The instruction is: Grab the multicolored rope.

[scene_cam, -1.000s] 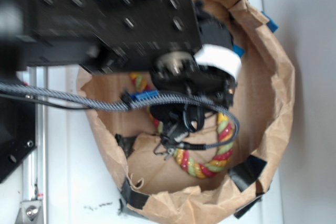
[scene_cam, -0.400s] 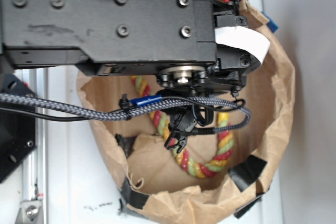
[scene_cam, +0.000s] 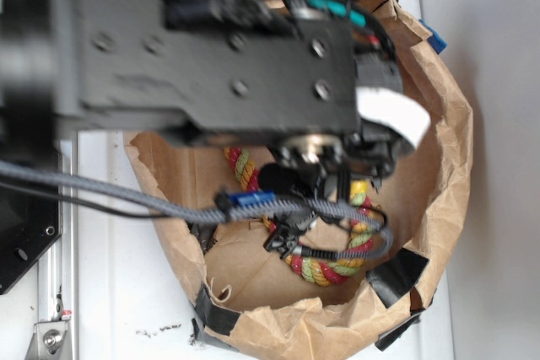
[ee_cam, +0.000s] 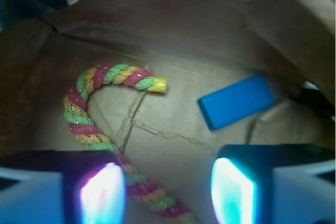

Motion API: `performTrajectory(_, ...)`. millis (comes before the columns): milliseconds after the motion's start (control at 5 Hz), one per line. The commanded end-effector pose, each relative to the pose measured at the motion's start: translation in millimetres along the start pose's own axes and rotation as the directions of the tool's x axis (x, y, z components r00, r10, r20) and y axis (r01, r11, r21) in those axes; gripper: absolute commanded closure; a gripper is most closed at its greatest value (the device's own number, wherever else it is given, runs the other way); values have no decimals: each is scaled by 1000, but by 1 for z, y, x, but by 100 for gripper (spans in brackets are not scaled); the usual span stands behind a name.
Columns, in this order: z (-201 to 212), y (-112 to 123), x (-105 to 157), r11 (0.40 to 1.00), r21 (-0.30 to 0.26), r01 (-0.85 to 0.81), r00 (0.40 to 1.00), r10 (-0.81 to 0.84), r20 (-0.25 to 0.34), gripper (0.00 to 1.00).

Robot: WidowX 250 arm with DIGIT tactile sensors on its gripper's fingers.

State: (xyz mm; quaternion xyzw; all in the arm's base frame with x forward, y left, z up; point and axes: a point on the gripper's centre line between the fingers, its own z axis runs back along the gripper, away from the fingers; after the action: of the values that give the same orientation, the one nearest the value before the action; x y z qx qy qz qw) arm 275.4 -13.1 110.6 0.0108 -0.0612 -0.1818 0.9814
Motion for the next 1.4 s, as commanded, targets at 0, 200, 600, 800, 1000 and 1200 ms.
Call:
performTrajectory(0,-19,-30,1,983,42,178,984,-178,12,0)
performTrajectory(200,-29,-48,-5,966,0,257,966,-257,9,0)
performTrajectory(600,-45,-65,-11,943,-56,329,944,-330,-8,0)
performTrajectory(800,-54,-67,-15,935,-114,336,941,-339,-7,0)
performTrajectory(1000,-64,-70,-18,935,-108,337,940,-341,-23,0)
performTrajectory(1200,-70,-67,-19,942,-108,318,945,-324,-37,0)
